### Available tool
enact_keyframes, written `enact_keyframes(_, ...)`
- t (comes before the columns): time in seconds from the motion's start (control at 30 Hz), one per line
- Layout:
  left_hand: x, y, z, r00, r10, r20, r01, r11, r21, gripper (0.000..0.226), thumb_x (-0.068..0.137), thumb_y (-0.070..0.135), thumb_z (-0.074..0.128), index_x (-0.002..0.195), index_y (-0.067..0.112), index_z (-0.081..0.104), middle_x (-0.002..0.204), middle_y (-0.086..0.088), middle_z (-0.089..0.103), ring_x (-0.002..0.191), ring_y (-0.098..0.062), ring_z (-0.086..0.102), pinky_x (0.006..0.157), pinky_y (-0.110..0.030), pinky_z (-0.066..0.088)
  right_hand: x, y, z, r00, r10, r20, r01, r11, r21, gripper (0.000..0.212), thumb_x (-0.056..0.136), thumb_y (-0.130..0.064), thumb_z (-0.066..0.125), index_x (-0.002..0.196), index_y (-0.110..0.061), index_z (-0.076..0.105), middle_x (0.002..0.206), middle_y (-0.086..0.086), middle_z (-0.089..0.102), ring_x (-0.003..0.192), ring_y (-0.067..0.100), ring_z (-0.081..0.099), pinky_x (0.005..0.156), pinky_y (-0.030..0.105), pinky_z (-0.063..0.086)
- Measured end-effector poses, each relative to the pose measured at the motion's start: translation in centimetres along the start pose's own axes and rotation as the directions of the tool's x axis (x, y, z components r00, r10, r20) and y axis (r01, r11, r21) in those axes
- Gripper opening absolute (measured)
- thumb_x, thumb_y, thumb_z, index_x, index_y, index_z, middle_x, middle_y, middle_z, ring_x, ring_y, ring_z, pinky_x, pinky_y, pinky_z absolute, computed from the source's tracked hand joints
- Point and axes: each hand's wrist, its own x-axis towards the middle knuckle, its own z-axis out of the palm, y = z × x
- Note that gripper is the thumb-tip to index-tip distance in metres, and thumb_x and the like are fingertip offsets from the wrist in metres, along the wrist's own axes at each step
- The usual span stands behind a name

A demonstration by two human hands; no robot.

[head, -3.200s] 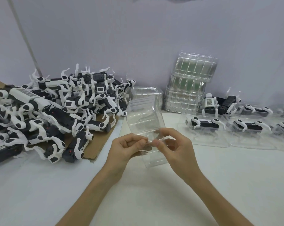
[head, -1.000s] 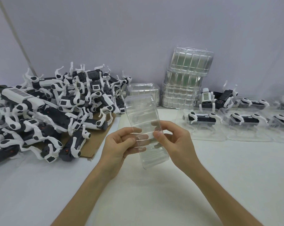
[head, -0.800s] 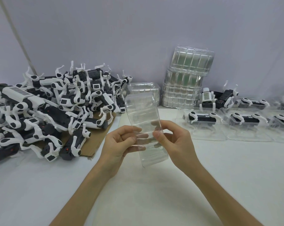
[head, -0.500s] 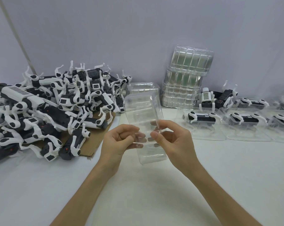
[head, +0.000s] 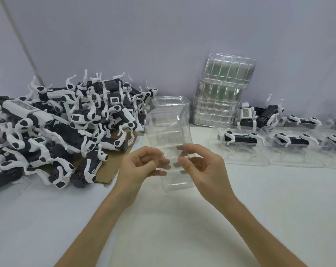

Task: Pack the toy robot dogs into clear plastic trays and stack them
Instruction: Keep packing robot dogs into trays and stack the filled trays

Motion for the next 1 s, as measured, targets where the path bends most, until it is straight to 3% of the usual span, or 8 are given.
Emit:
enact_keyframes(0.1,0.0,0.3,0.2,0.999,0.022,0.044,-0.021,1.000,-0.020,0.022,0.081,0.004,0.059,0.089,0.016,0.075,0.090,-0.019,0.075,0.081,-0.030,0.073,0.066,-0.029,0.058,0.2,-0.1,-0.3,1.000,0.005,-0.022,-0.005,1.000,0.028,0.023,0.093,-0.009,0.068,0.115,-0.012,0.067,0.093,0.001,0.066,0.082,0.020,0.073,0.074,0.041,0.061)
enact_keyframes(0.2,-0.1,0.2,0.3,0.998,0.038,0.045,-0.038,0.999,-0.005,0.021,0.082,0.003,0.057,0.090,0.014,0.072,0.090,-0.019,0.075,0.081,-0.029,0.073,0.066,-0.029,0.058,0.1,-0.2,-0.4,1.000,0.009,-0.003,-0.009,1.000,0.026,0.022,0.094,-0.010,0.067,0.115,-0.015,0.067,0.092,0.004,0.064,0.080,0.018,0.072,0.073,0.037,0.061)
enact_keyframes(0.47,0.0,0.2,0.3,0.999,0.037,0.025,-0.037,0.999,0.012,0.008,0.094,0.005,0.059,0.093,0.007,0.067,0.085,-0.019,0.075,0.077,-0.026,0.073,0.064,-0.029,0.057,0.0,-0.1,-0.1,0.999,0.030,0.013,-0.031,0.999,0.038,0.023,0.093,-0.011,0.068,0.114,-0.022,0.068,0.089,-0.007,0.063,0.081,0.018,0.073,0.070,0.032,0.061)
enact_keyframes(0.57,-0.1,0.4,0.3,0.997,-0.008,0.080,0.011,0.999,-0.034,0.023,0.087,0.018,0.059,0.104,0.005,0.067,0.094,-0.019,0.075,0.090,-0.027,0.074,0.070,-0.028,0.058,0.2,-0.1,-0.3,0.997,0.064,-0.034,-0.062,0.997,0.049,0.021,0.093,-0.016,0.068,0.114,-0.019,0.069,0.088,-0.007,0.067,0.077,0.017,0.073,0.070,0.030,0.060)
enact_keyframes(0.7,-0.1,0.3,0.5,0.986,-0.079,0.145,0.092,0.992,-0.088,0.029,0.090,0.016,0.055,0.114,0.006,0.067,0.105,-0.019,0.074,0.103,-0.029,0.071,0.077,-0.030,0.059,0.6,0.3,-0.5,0.992,0.107,-0.064,-0.104,0.994,0.039,0.007,0.095,-0.014,0.067,0.100,-0.015,0.071,0.085,0.000,0.072,0.078,0.017,0.072,0.073,0.028,0.058)
enact_keyframes(0.83,-0.3,-0.5,0.8,0.965,-0.071,0.253,0.087,0.995,-0.051,0.029,0.103,0.011,0.046,0.124,0.008,0.066,0.120,-0.015,0.070,0.117,-0.029,0.065,0.088,-0.032,0.056,0.1,0.5,-0.2,0.996,0.081,-0.023,-0.082,0.996,-0.041,0.011,0.096,-0.016,0.066,0.105,-0.017,0.071,0.089,-0.006,0.073,0.082,0.014,0.072,0.077,0.029,0.057)
enact_keyframes(0.9,-0.5,-0.6,1.4,0.950,-0.063,0.304,0.082,0.995,-0.048,0.031,0.100,0.015,0.048,0.123,0.014,0.069,0.125,-0.012,0.069,0.120,-0.028,0.064,0.091,-0.031,0.055,-0.1,0.6,0.2,0.998,0.061,-0.013,-0.061,0.996,-0.067,0.014,0.094,-0.019,0.068,0.108,-0.019,0.070,0.091,-0.006,0.074,0.084,0.013,0.072,0.077,0.026,0.056)
enact_keyframes(1.0,-0.5,-0.7,1.7,0.977,-0.022,0.213,0.029,0.999,-0.026,0.024,0.094,0.018,0.057,0.109,0.020,0.076,0.114,-0.012,0.073,0.110,-0.028,0.069,0.086,-0.029,0.057,-0.1,0.4,0.4,0.997,0.079,0.015,-0.079,0.997,-0.024,0.023,0.088,-0.017,0.075,0.109,-0.023,0.070,0.091,-0.007,0.075,0.082,0.012,0.073,0.075,0.022,0.055)
